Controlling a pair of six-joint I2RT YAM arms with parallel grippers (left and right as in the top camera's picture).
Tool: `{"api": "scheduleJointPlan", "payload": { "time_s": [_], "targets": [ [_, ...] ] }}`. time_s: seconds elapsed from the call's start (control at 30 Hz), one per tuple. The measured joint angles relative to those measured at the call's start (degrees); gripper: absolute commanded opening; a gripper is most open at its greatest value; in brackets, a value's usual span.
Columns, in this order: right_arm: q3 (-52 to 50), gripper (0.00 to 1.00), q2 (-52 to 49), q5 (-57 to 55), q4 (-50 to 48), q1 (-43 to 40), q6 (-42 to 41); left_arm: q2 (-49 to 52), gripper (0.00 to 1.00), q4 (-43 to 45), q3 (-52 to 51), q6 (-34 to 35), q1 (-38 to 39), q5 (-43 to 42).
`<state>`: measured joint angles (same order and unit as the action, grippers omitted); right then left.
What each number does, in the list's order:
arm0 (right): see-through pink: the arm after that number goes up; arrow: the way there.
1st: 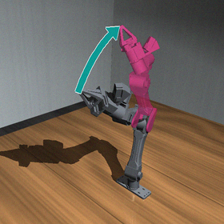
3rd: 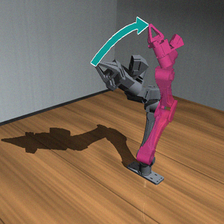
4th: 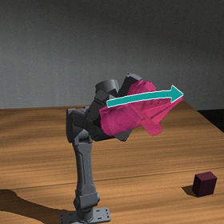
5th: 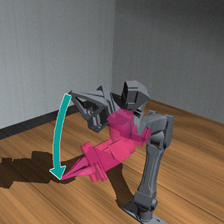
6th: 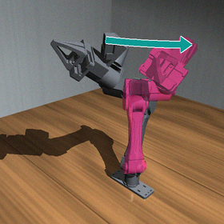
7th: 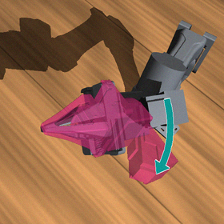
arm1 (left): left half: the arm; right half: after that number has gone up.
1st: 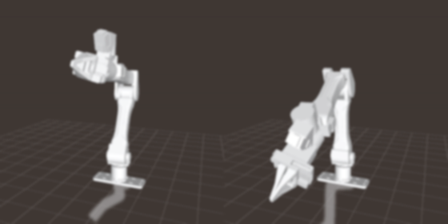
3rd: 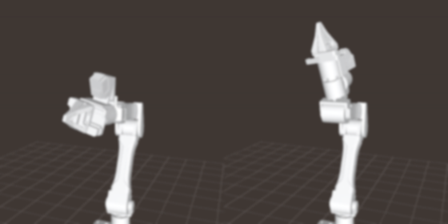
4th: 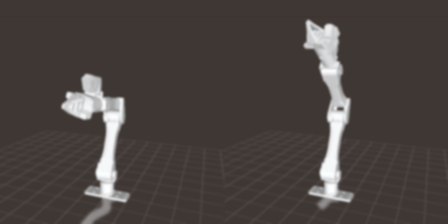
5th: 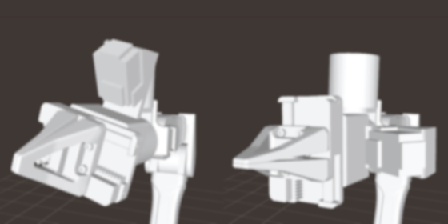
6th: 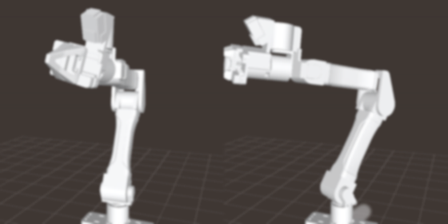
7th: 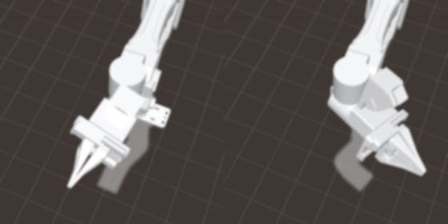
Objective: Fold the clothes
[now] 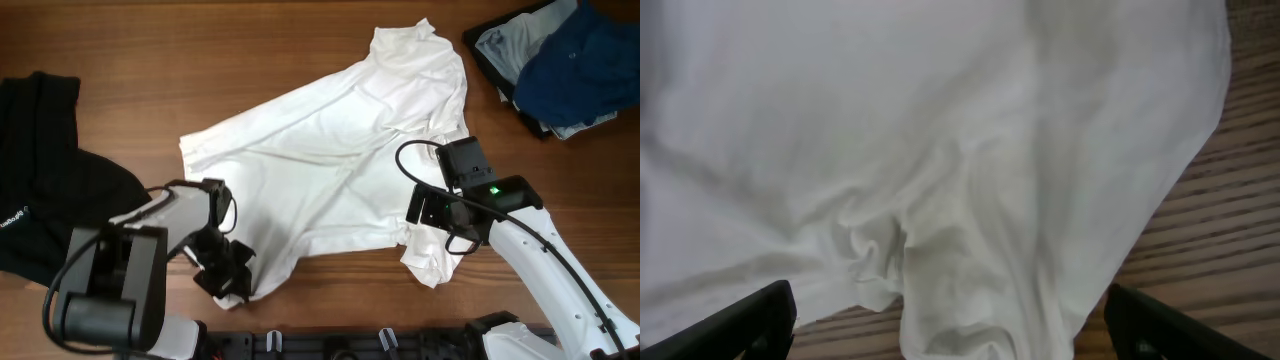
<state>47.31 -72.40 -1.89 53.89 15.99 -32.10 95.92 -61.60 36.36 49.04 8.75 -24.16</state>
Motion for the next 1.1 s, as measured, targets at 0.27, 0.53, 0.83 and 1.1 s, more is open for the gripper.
{"api": "scheduleJointPlan", "payload": {
  "time_s": [0.27,0.53,0.83,1.1],
  "targets": [
    [-0.2,0.86,0.0,-2.6,0.1,-2.0,-0.2,-4.3,0.04,4.9,-3.7,4.3,-1.3,-3.1],
    [-3.7,0.55,-11.6,3.8,-6.7,-12.0,1.2,-4.5,0.04,6.5,-4.0,4.5,-7.1,-8.7],
    [-2.6,0.04,-19.5,9.4,-8.2,-12.8,2.4,-4.8,0.04,8.6,-4.0,4.7,-11.0,-11.2],
    [-2.6,0.04,-20.2,13.6,-9.0,-16.3,0.0,-4.8,0.04,9.4,-4.1,5.1,-13.5,-12.9]
  ]
}}
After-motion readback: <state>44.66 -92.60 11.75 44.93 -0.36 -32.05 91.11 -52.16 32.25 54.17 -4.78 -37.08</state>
